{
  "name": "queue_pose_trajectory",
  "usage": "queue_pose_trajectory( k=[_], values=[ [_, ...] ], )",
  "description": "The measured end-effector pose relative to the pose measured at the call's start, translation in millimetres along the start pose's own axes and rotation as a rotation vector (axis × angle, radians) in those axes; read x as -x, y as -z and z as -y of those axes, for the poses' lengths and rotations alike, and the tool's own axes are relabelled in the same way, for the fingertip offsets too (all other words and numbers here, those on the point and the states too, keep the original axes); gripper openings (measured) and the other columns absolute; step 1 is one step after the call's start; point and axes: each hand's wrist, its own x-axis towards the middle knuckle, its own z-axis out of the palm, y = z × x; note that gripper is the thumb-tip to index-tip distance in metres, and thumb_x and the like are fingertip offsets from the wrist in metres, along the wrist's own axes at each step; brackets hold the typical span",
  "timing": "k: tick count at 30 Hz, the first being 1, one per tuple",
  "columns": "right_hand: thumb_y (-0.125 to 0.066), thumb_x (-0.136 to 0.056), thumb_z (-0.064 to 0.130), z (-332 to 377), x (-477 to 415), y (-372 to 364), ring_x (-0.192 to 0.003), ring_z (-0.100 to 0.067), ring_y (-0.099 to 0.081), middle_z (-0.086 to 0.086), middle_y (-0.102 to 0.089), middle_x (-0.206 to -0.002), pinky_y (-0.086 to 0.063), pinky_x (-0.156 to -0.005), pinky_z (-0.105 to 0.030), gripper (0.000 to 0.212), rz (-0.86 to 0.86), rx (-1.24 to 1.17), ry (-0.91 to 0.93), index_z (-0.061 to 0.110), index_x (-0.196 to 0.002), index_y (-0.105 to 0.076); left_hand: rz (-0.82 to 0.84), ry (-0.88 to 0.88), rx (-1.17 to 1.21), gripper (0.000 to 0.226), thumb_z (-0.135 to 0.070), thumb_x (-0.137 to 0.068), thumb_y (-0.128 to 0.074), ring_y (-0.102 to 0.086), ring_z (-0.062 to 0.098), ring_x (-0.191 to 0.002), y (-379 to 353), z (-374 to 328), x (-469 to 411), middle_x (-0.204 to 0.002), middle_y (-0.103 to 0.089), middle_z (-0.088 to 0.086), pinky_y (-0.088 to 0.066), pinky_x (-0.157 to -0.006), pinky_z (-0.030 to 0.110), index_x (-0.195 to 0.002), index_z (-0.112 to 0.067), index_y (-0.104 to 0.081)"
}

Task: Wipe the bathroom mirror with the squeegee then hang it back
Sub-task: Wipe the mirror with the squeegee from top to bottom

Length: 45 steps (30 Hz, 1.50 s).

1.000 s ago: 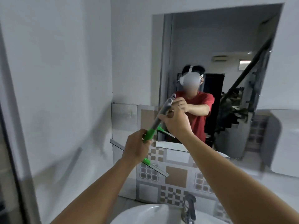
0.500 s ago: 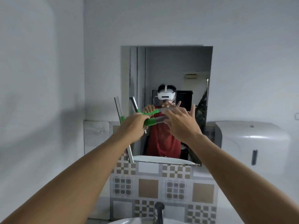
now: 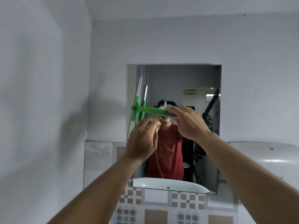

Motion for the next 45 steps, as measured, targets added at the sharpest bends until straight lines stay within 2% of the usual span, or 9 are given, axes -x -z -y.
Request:
queue_pose_trajectory(
  k=[2, 6, 10, 13, 18, 24, 29, 38, 45],
  values=[
    [-0.048, -0.103, 0.021, -5, -13, -1, -0.091, -0.018, -0.053, -0.001, -0.053, -0.105, -0.054, -0.079, -0.045, 0.056, 0.016, 0.048, -0.003, 0.050, -0.147, -0.028, 0.080, 0.046, 0.055, 0.023, 0.001, -0.090, -0.065, -0.064, 0.018, -0.099, -24, 4, 36, -0.112, -0.069, 0.010, -0.054, -0.083, 0.016, -0.111, -0.007, -0.068],
    [-0.050, -0.101, 0.010, -16, -42, -2, -0.095, -0.023, -0.053, -0.001, -0.045, -0.099, -0.054, -0.078, -0.043, 0.073, 0.033, 0.093, -0.032, 0.060, -0.144, -0.019, 0.265, 0.149, -0.008, 0.050, -0.018, -0.088, -0.066, -0.048, 0.021, -0.137, -63, 27, 61, -0.143, -0.054, 0.004, -0.053, -0.104, 0.036, -0.137, -0.012, -0.059],
    [-0.052, -0.100, 0.009, -25, -70, -3, -0.099, -0.024, -0.051, -0.003, -0.043, -0.103, -0.055, -0.084, -0.048, 0.085, 0.081, 0.152, -0.041, 0.066, -0.142, -0.007, 0.425, 0.160, -0.167, 0.092, -0.021, -0.087, -0.071, -0.010, 0.030, -0.156, -87, 53, 45, -0.170, -0.011, 0.012, -0.025, -0.125, 0.046, -0.163, -0.020, -0.019],
    [-0.058, -0.095, 0.006, -26, -83, -7, -0.101, -0.024, -0.048, -0.004, -0.042, -0.104, -0.054, -0.086, -0.048, 0.096, 0.119, 0.212, -0.048, 0.066, -0.145, -0.002, 0.507, 0.192, -0.281, 0.098, -0.024, -0.092, -0.065, 0.009, 0.034, -0.157, -97, 67, 39, -0.170, 0.011, 0.016, -0.008, -0.128, 0.050, -0.164, -0.024, 0.001],
    [-0.054, -0.098, 0.009, -27, -97, -16, -0.100, -0.024, -0.047, -0.003, -0.038, -0.100, -0.052, -0.087, -0.052, 0.090, 0.132, 0.266, -0.032, 0.066, -0.145, -0.003, 0.557, 0.194, -0.326, 0.099, -0.021, -0.095, -0.062, 0.013, 0.036, -0.156, -108, 75, 39, -0.169, 0.017, 0.018, 0.001, -0.128, 0.046, -0.163, -0.023, 0.009],
    [-0.050, -0.100, 0.014, -38, -107, -18, -0.106, -0.026, -0.045, -0.004, -0.040, -0.104, -0.047, -0.092, -0.053, 0.082, 0.126, 0.297, -0.016, 0.063, -0.147, -0.004, 0.549, 0.206, -0.250, 0.101, -0.011, -0.095, -0.062, 0.016, 0.035, -0.155, -113, 78, 41, -0.169, 0.020, 0.013, -0.018, -0.128, 0.043, -0.162, -0.026, 0.013],
    [-0.036, -0.106, 0.026, -40, -109, -18, -0.106, -0.027, -0.045, -0.005, -0.040, -0.102, -0.045, -0.094, -0.054, 0.062, 0.086, 0.284, 0.015, 0.062, -0.148, -0.007, 0.536, 0.212, -0.215, 0.101, -0.008, -0.095, -0.060, 0.019, 0.033, -0.155, -113, 80, 42, -0.169, 0.022, 0.011, -0.015, -0.128, 0.043, -0.162, -0.028, 0.012],
    [-0.046, -0.104, 0.023, -35, -116, -19, -0.111, -0.029, -0.050, -0.007, -0.047, -0.110, -0.047, -0.092, -0.055, 0.059, 0.049, 0.315, 0.041, 0.056, -0.148, -0.025, 0.540, 0.206, -0.247, 0.100, -0.009, -0.096, -0.056, 0.036, 0.025, -0.142, -115, 81, 43, -0.167, 0.026, 0.011, -0.007, -0.129, 0.043, -0.160, -0.027, 0.018],
    [-0.049, -0.100, 0.020, -35, -118, -7, -0.110, -0.030, -0.050, -0.007, -0.047, -0.113, -0.047, -0.092, -0.058, 0.061, 0.059, 0.300, 0.023, 0.056, -0.146, -0.030, 0.539, 0.169, -0.272, 0.098, -0.011, -0.095, -0.054, 0.025, 0.032, -0.152, -115, 83, 43, -0.168, 0.021, 0.016, -0.006, -0.128, 0.046, -0.151, -0.025, 0.025]
  ],
)
